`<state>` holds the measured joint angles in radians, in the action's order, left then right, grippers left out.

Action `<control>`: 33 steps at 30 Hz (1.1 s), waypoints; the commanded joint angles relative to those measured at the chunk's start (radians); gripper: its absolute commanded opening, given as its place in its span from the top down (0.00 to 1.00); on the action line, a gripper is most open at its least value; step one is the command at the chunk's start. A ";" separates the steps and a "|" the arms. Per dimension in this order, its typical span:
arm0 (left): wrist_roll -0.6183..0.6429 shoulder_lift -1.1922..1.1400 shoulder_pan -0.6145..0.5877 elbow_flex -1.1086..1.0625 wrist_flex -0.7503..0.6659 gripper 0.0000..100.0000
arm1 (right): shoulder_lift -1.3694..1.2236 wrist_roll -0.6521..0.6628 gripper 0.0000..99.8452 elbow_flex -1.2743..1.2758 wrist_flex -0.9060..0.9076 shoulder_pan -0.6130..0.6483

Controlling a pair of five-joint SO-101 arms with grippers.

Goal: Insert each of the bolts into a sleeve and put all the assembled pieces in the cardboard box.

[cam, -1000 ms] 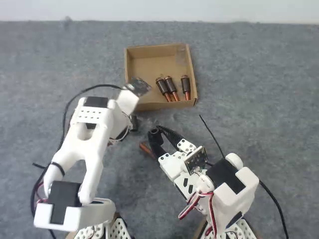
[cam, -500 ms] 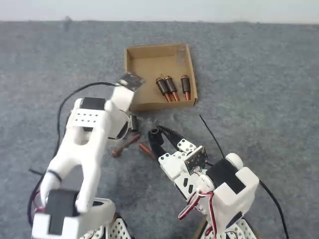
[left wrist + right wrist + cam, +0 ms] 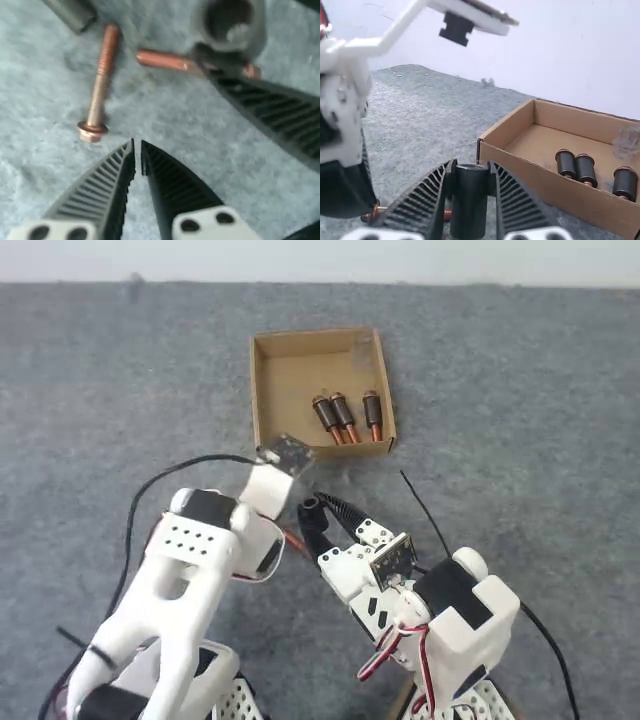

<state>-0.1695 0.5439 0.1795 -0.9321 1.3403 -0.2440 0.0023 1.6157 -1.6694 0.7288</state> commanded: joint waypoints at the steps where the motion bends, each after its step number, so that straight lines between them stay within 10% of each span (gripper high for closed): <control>1: 0.078 -0.071 -0.075 -0.002 -0.089 0.98 | 0.047 -0.002 0.99 -0.011 -0.002 -0.021; 13: 0.178 -0.453 -0.104 0.087 -0.284 0.98 | 0.047 -0.002 0.99 -0.011 -0.002 -0.021; 33: 0.348 -0.328 -0.284 0.042 -0.488 0.98 | 0.047 -0.002 0.99 -0.008 -0.002 -0.021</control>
<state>0.1419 0.1649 -0.0951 -0.8784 0.9337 -0.2440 0.0023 1.6157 -1.6694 0.7288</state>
